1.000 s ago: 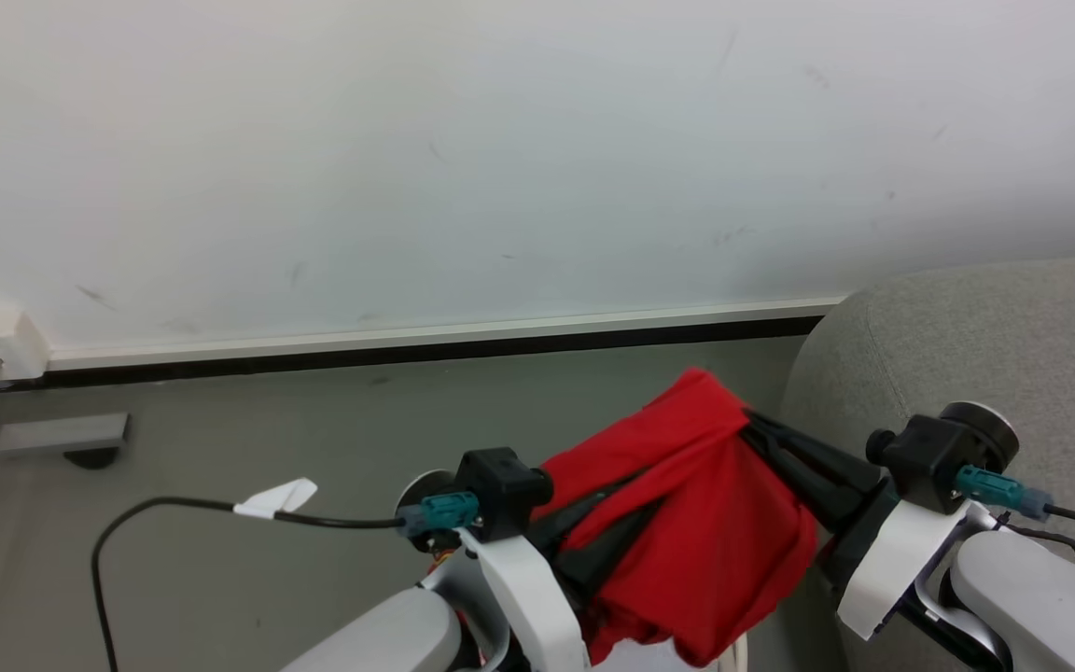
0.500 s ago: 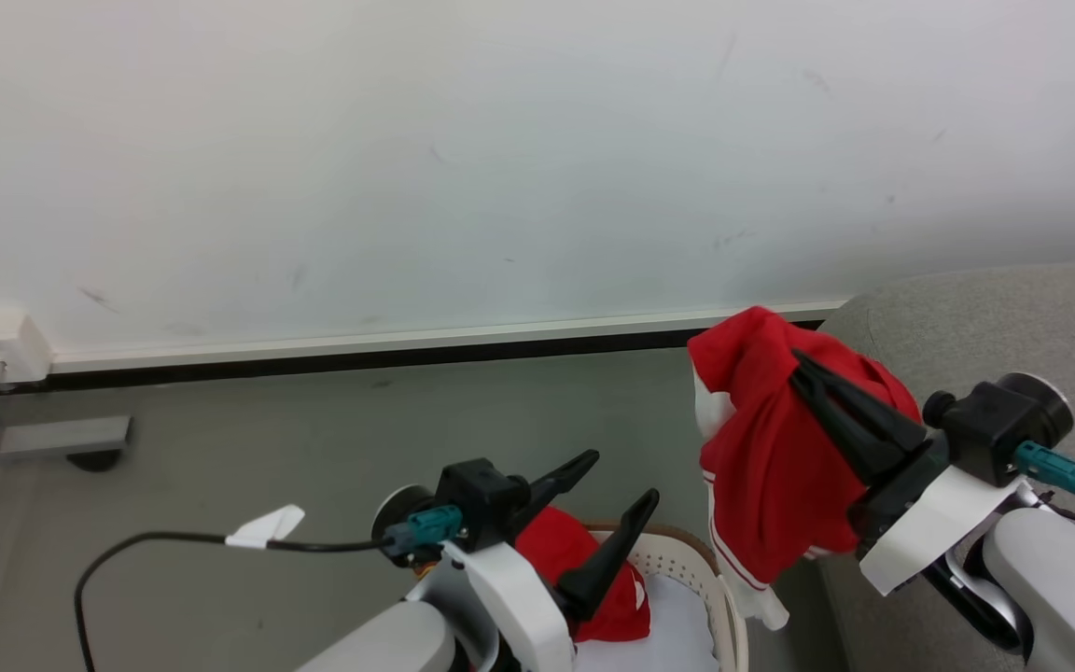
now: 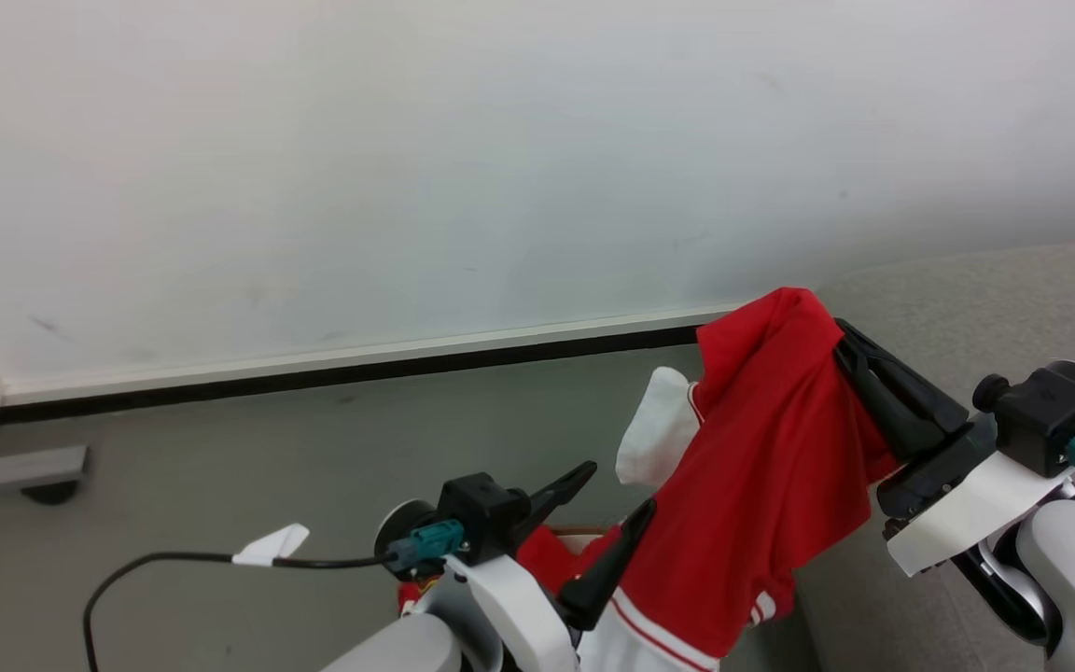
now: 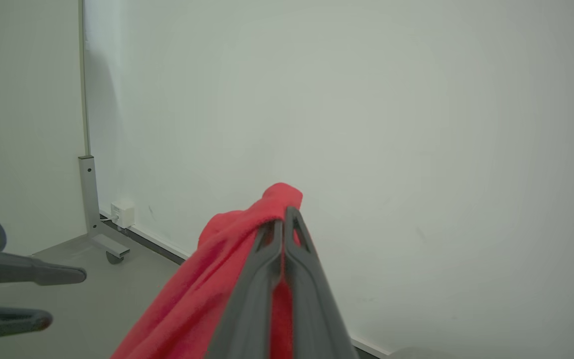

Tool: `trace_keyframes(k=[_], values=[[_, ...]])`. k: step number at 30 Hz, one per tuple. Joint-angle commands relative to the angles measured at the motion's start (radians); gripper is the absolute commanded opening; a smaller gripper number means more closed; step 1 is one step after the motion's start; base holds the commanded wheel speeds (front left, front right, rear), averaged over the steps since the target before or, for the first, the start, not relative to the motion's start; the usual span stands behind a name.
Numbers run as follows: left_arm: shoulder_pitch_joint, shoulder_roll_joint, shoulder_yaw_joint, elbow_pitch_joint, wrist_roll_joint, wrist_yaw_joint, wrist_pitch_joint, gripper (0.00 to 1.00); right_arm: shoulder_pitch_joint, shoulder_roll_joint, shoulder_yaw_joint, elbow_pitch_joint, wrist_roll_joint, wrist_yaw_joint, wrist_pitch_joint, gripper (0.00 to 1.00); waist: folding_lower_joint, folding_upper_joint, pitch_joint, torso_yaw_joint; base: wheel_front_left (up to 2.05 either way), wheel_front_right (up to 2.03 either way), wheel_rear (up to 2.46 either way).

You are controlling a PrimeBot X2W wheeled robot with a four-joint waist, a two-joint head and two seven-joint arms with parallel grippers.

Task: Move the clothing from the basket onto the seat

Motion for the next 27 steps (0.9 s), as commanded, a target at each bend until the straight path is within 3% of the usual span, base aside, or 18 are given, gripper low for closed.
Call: trace_keyframes(k=[1, 17, 27], values=[[0.014, -0.001, -0.002, 0.002, 0.001, -0.003, -0.006, 1.00, 0.016, -0.002, -0.007, -0.005, -0.010, -0.002, -0.004, 0.00, -0.0001, 0.0000, -0.001, -0.026, 0.00, 0.00, 0.00], [-0.004, -0.023, -0.012, -0.011, 0.011, -0.003, -0.027, 1.00, 0.049, -0.059, -0.102, -0.050, -0.013, -0.002, -0.004, 0.00, -0.0001, 0.0000, 0.028, -0.243, 0.00, 0.00, 0.00], [-0.046, -0.016, -0.023, -0.031, 0.029, -0.010, -0.020, 1.00, 0.066, -0.062, -0.217, -0.069, -0.023, -0.002, -0.004, 0.00, -0.0001, 0.0000, 0.121, -0.268, 0.00, 0.00, 0.00]])
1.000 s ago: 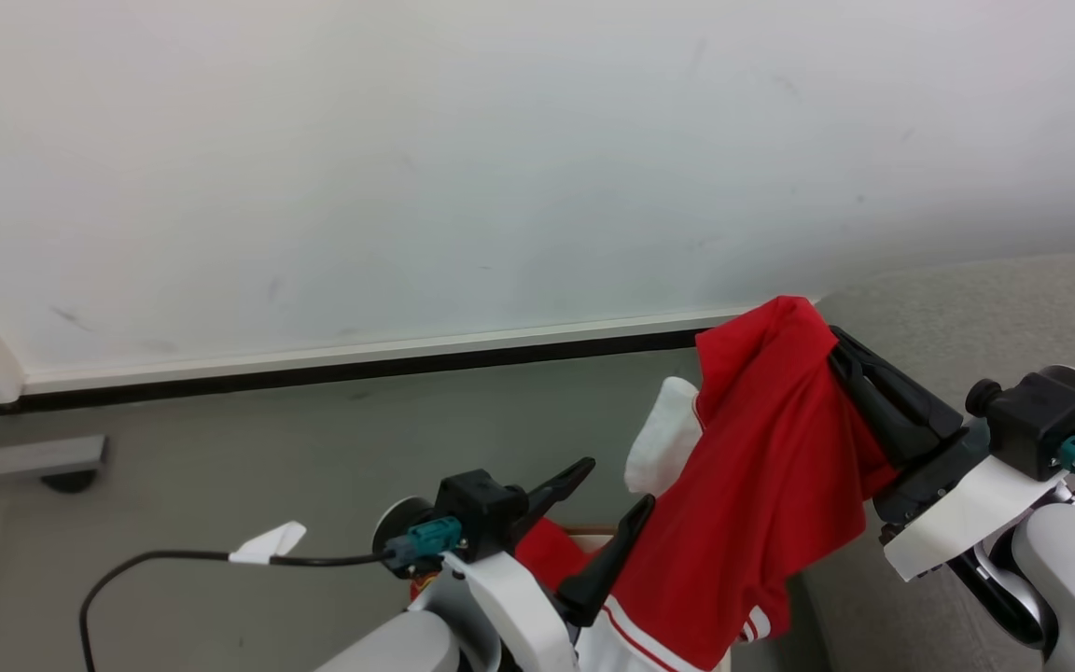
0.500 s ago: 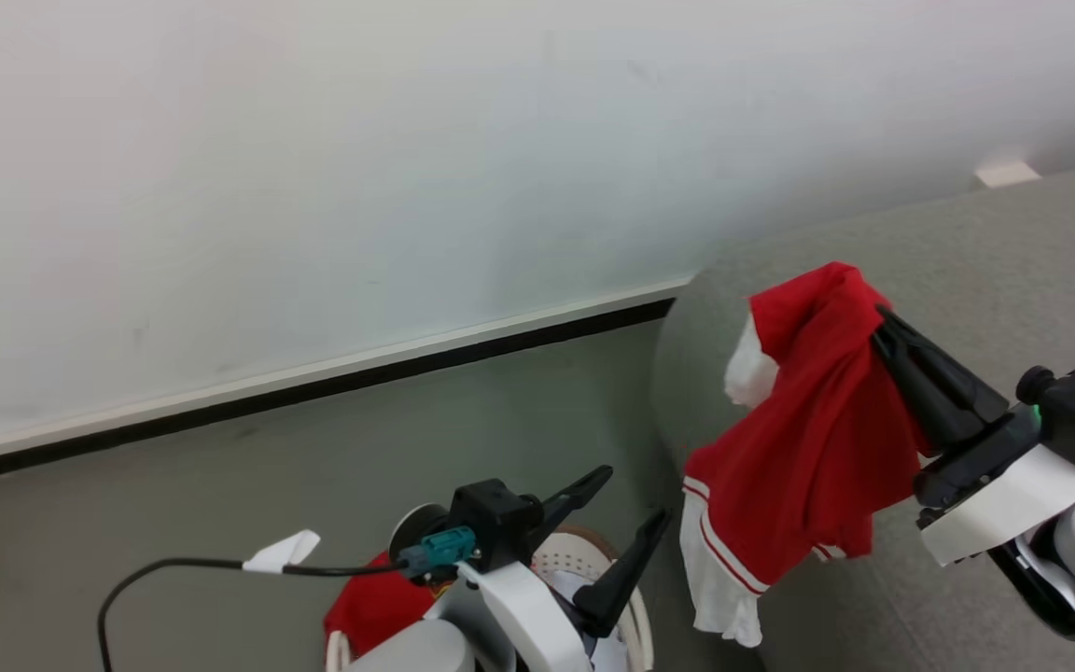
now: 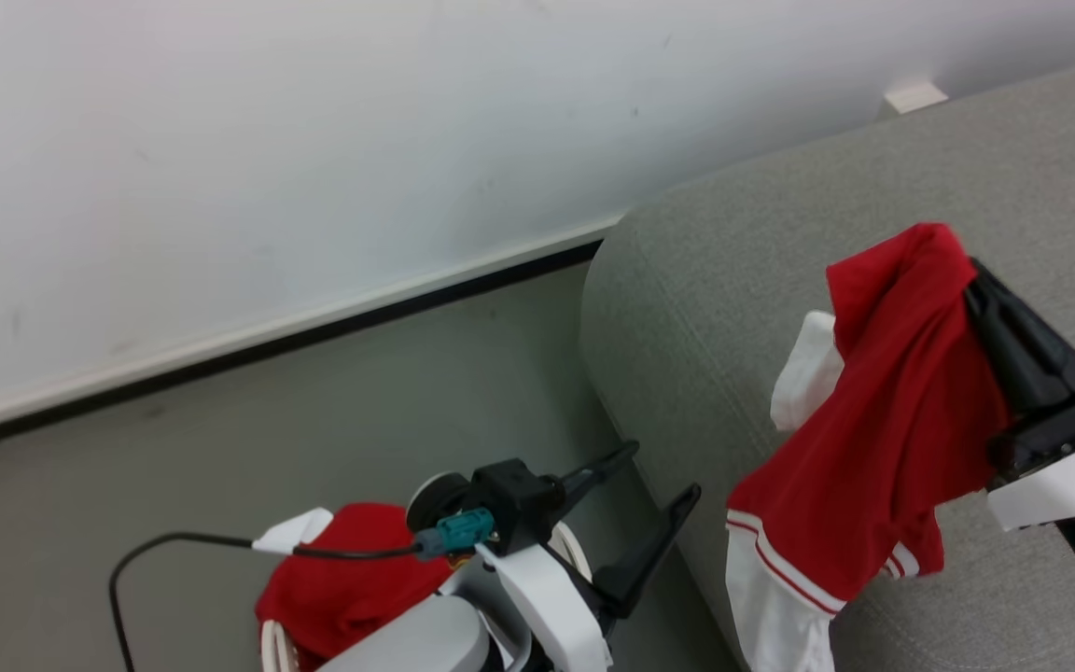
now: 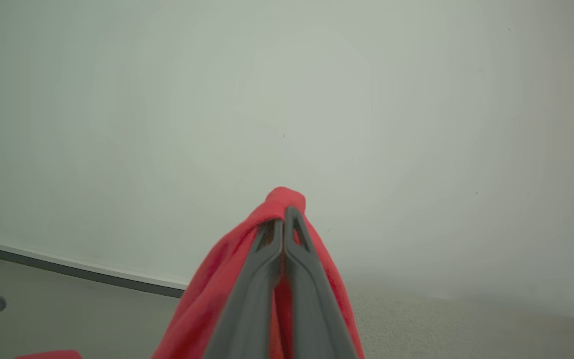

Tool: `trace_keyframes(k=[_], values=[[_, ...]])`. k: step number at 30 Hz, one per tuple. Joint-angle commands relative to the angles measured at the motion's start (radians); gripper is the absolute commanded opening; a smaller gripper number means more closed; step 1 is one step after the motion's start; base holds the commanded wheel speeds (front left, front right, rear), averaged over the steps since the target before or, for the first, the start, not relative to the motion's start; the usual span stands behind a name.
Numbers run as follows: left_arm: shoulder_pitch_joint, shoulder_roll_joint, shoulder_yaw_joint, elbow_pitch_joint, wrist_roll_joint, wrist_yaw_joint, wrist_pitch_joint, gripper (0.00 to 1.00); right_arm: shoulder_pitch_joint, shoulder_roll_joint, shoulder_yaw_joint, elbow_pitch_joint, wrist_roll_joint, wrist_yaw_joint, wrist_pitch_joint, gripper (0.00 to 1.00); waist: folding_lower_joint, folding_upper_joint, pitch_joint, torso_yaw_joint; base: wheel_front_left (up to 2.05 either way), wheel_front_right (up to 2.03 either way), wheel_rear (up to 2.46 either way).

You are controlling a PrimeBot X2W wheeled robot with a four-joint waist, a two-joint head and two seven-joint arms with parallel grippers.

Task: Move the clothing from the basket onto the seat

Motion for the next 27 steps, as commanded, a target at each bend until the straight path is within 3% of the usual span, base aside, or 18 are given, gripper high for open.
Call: trace_keyframes(k=[1, 8, 15, 22, 27], values=[[-0.010, 0.010, 0.000, -0.002, 0.005, -0.002, 0.001, 1.00, 0.003, 0.004, -0.009, 0.002, 0.001, -0.002, -0.003, 0.00, -0.0001, -0.0001, 0.032, 0.003, 0.00, 0.00, 0.00], [-0.090, 0.056, 0.005, -0.026, 0.044, -0.013, 0.027, 1.00, -0.090, 0.044, -0.169, 0.057, -0.071, -0.002, 0.016, 0.00, -0.0001, -0.0001, 0.189, 0.045, 0.00, 0.00, 0.00], [-0.207, 0.097, 0.042, -0.037, 0.068, -0.024, 0.034, 1.00, -0.319, 0.089, -0.378, 0.151, -0.160, -0.002, 0.118, 0.00, -0.0001, -0.0001, 0.358, 0.098, 0.00, 0.00, 0.00], [-0.318, 0.093, 0.067, -0.027, 0.091, -0.039, 0.023, 1.00, -0.564, 0.072, -0.614, 0.300, -0.319, -0.002, 0.164, 0.00, -0.0001, -0.0001, 0.472, 0.151, 0.00, 0.00, 0.00], [-0.345, 0.083, 0.072, -0.011, 0.095, -0.044, 0.007, 1.00, -0.620, 0.067, -0.771, 0.415, -0.463, -0.002, 0.162, 0.00, -0.0001, -0.0001, 0.504, 0.177, 0.00, 0.00, 0.00]])
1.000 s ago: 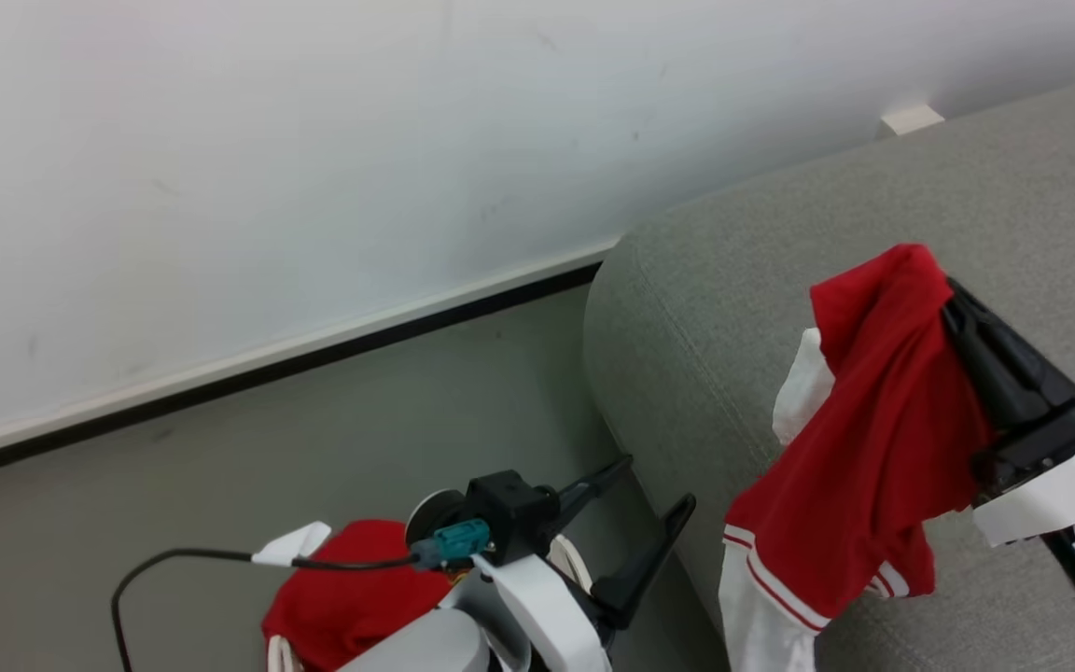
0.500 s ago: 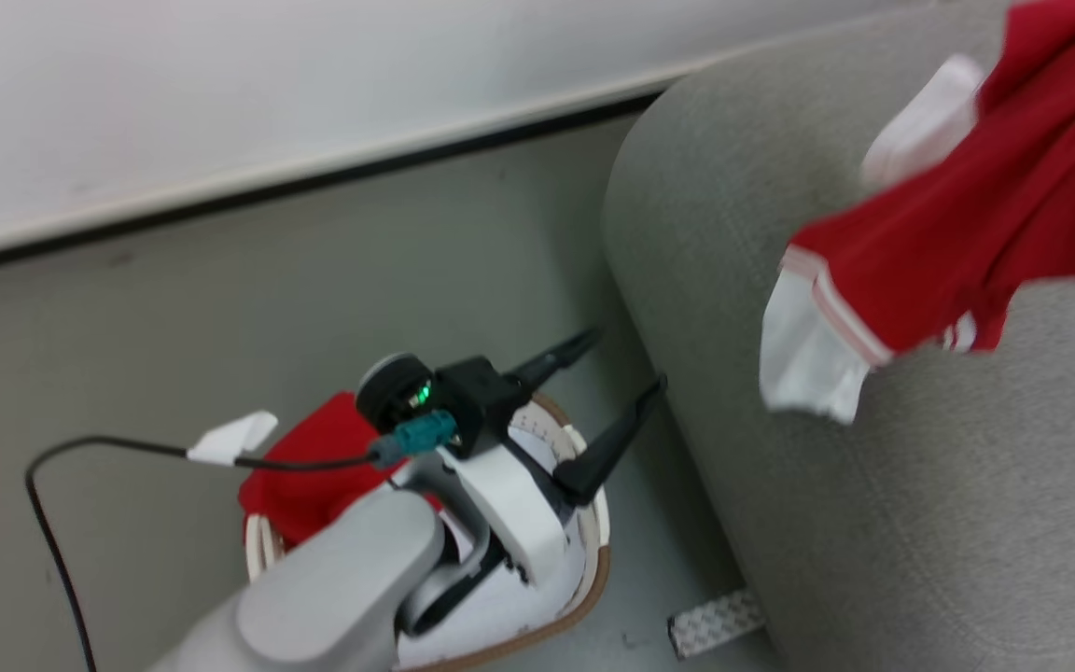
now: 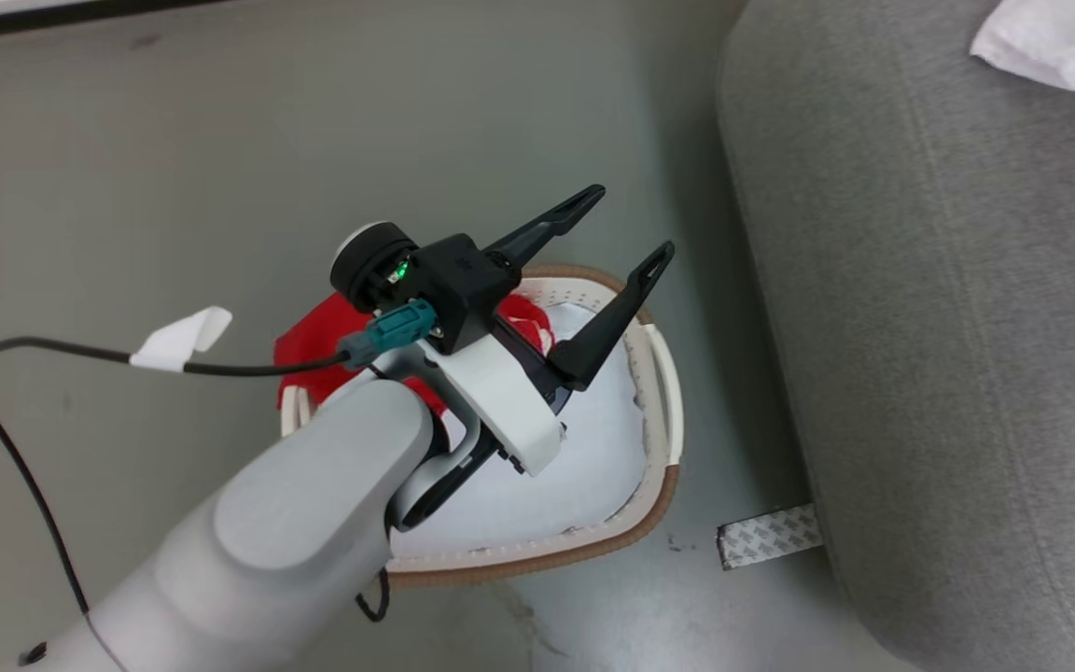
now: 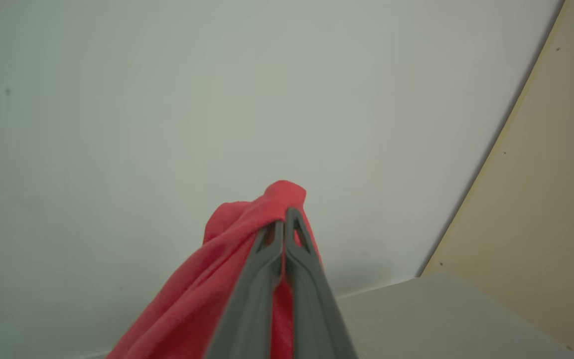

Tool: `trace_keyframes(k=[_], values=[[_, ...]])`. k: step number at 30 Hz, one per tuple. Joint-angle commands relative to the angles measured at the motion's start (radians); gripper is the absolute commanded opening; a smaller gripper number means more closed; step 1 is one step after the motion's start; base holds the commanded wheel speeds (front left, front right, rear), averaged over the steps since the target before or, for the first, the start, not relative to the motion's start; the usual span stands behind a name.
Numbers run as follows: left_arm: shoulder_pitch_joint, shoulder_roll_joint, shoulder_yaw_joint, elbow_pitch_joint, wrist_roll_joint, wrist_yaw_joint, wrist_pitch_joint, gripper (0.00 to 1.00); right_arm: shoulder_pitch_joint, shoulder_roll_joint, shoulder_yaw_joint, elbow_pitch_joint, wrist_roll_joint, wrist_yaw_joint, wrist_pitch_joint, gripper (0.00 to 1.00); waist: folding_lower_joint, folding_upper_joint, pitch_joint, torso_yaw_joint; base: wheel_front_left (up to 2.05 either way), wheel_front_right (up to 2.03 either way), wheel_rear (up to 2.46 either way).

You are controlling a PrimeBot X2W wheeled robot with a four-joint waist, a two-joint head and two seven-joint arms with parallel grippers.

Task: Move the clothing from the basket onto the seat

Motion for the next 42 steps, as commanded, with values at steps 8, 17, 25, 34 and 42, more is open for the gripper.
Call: trace_keyframes(k=[8, 17, 25, 34, 42], values=[[0.045, -0.005, -0.012, 0.047, 0.003, -0.005, -0.032, 1.00, 0.152, 0.093, -0.227, 0.200, -0.190, -0.002, -0.084, 0.27, -0.0002, 0.0000, 0.003, 0.032, 0.00, 0.00, 0.00], [0.137, 0.029, 0.030, 0.096, -0.012, 0.018, -0.056, 1.00, 0.342, 0.221, -0.238, 0.260, -0.215, -0.003, -0.161, 1.00, -0.0002, 0.0000, -0.097, 0.023, 0.00, 0.00, 0.00], [0.284, 0.064, 0.162, 0.058, -0.010, 0.066, -0.058, 1.00, 0.530, 0.296, -0.085, 0.051, -0.132, -0.002, -0.168, 1.00, -0.0002, 0.0000, -0.226, 0.028, 0.00, 0.00, 0.00], [0.506, 0.016, 0.371, 0.013, 0.046, 0.104, -0.059, 1.00, 0.729, 0.350, 0.055, -0.220, -0.135, -0.003, -0.168, 1.00, -0.0002, 0.0000, -0.361, 0.098, 0.00, 0.00, 0.00], [0.667, -0.059, 0.549, 0.002, 0.124, 0.100, -0.059, 1.00, 0.849, 0.368, 0.142, -0.308, -0.119, -0.003, -0.168, 1.00, -0.0002, 0.0000, -0.459, 0.167, 0.00, 0.00, 0.00]])
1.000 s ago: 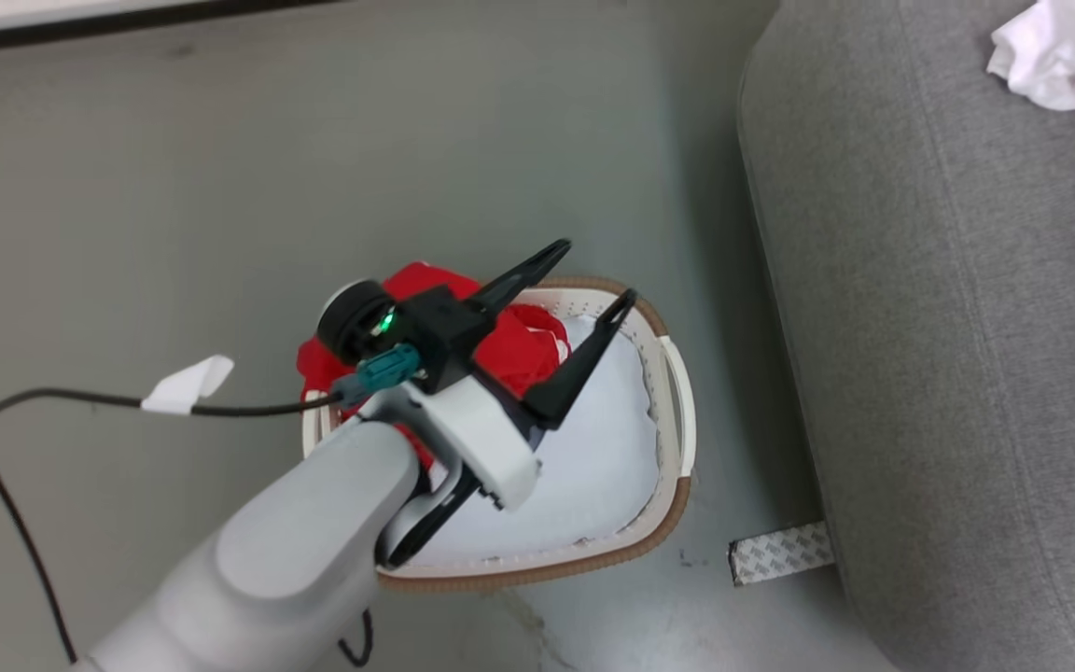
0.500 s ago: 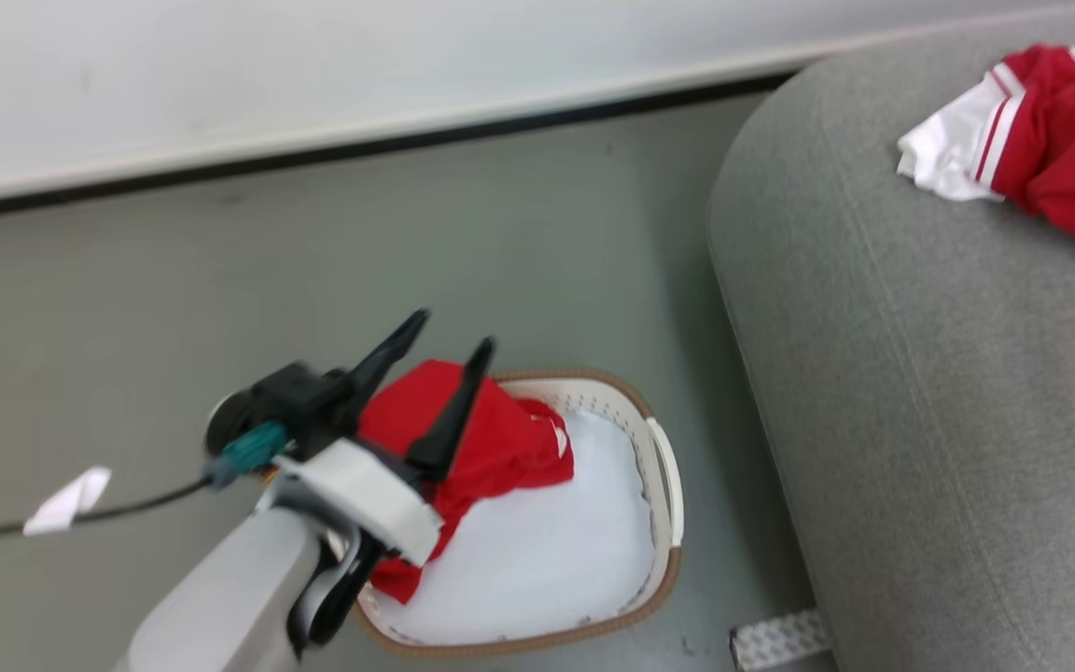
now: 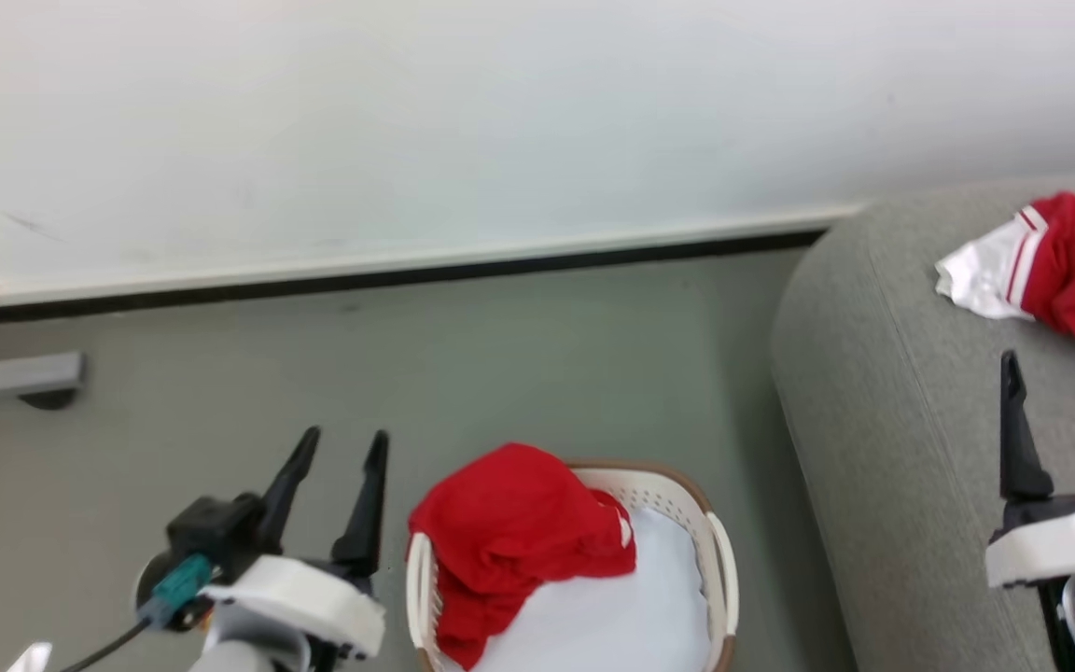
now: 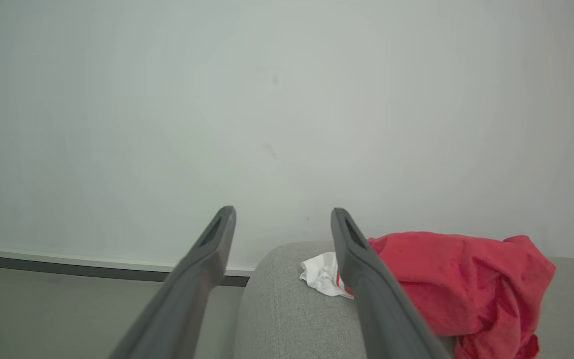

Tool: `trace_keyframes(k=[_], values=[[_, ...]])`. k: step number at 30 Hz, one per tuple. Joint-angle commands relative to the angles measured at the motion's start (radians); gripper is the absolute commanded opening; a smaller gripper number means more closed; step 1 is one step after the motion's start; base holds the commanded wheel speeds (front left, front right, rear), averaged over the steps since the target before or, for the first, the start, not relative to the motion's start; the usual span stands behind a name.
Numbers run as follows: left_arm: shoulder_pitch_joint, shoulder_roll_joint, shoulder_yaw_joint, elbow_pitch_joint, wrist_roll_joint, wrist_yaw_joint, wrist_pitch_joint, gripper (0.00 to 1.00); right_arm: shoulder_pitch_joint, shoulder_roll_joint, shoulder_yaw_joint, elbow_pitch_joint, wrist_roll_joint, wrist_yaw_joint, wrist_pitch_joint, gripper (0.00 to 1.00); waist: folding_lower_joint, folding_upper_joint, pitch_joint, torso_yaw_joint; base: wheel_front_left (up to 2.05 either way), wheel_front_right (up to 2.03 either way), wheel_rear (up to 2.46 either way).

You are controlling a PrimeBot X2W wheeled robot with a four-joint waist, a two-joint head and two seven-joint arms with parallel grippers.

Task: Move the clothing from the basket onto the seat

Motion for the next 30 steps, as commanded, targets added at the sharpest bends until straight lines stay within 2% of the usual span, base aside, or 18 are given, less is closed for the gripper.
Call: trace_keyframes(k=[1, 7, 14, 30], values=[[0.038, -0.011, 0.033, -0.003, 0.019, -0.005, 0.000, 1.00, 0.034, 0.009, 0.004, -0.013, 0.012, -0.003, -0.003, 1.00, 0.0003, 0.0000, -0.046, 0.036, 0.00, 0.00, 0.00], [0.144, -0.063, 0.162, 0.008, 0.082, -0.040, 0.000, 1.00, 0.126, 0.038, 0.038, -0.030, 0.029, -0.003, -0.003, 1.00, 0.0003, 0.0000, -0.110, 0.044, 0.00, 0.00, 0.00], [0.214, -0.112, 0.262, 0.024, 0.150, -0.083, 0.000, 1.00, 0.219, 0.065, 0.048, -0.037, 0.028, -0.002, -0.003, 1.00, 0.0003, 0.0000, -0.153, 0.032, 0.00, 0.00, 0.00], [0.251, -0.172, 0.359, 0.038, 0.231, -0.136, -0.001, 1.00, 0.267, 0.073, 0.107, -0.009, 0.051, -0.003, -0.003, 1.00, 0.0003, 0.0000, -0.178, 0.006, 0.00, 0.00, 0.00]])
